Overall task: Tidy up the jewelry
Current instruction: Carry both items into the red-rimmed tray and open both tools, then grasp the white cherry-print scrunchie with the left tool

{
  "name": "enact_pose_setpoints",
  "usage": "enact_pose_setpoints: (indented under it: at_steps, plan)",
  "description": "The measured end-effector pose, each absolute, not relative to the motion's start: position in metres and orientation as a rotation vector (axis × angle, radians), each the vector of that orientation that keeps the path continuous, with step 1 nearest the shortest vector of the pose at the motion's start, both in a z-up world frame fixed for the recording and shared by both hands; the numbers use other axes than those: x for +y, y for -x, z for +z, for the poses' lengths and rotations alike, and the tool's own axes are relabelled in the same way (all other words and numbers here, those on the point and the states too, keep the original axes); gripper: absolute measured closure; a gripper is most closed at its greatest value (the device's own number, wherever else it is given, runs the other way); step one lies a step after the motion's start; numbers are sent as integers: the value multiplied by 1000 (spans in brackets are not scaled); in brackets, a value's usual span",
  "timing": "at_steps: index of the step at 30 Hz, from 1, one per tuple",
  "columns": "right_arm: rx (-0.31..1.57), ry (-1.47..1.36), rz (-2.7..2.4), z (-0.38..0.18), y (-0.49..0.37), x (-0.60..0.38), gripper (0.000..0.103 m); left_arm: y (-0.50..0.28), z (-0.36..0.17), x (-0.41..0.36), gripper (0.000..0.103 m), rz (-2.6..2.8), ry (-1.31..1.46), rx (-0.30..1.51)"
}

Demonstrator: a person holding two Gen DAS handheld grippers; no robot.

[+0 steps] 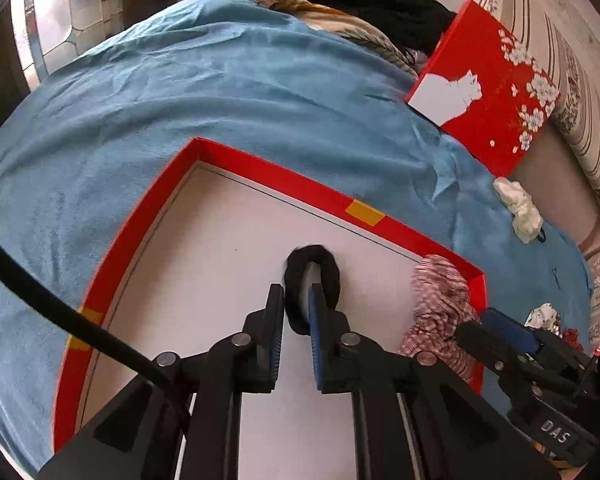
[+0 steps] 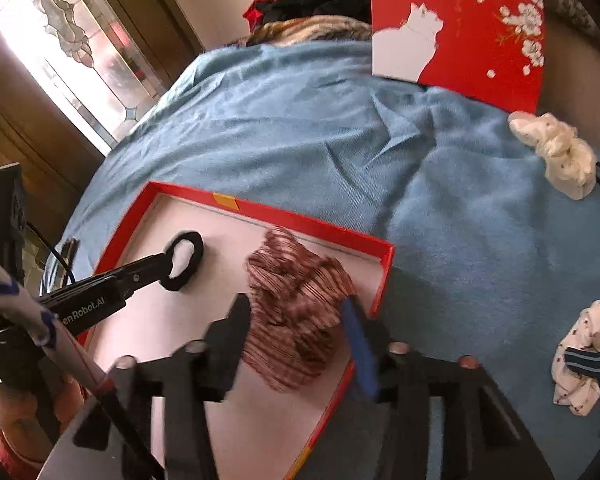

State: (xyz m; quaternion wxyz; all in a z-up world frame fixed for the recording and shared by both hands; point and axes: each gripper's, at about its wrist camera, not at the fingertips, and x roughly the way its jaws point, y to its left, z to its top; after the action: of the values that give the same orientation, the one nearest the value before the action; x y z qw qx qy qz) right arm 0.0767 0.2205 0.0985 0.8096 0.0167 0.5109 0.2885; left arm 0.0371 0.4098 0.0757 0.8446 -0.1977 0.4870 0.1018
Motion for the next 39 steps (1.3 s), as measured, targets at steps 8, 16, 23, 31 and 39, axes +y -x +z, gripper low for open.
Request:
enact_pose_setpoints:
  at_steps: [8,16,23,31,39]
  plan:
    - [1027,-41,596,133,-39,146,43,14,130,377,66,272,344,915]
    - [1046,-100,399,116,26,-14,43,48,137,278,57,120,252,944]
    - [1075,-248,187,97,62,-147,43,41,108,169,57,-34,224,1023]
    - [1066,-326,110,80,72,-208,43,-3,75,89,57,-122,191,1081]
    - [1069,-332,127,64,63,-206,43,-71,41,55,58,-135,188,1118]
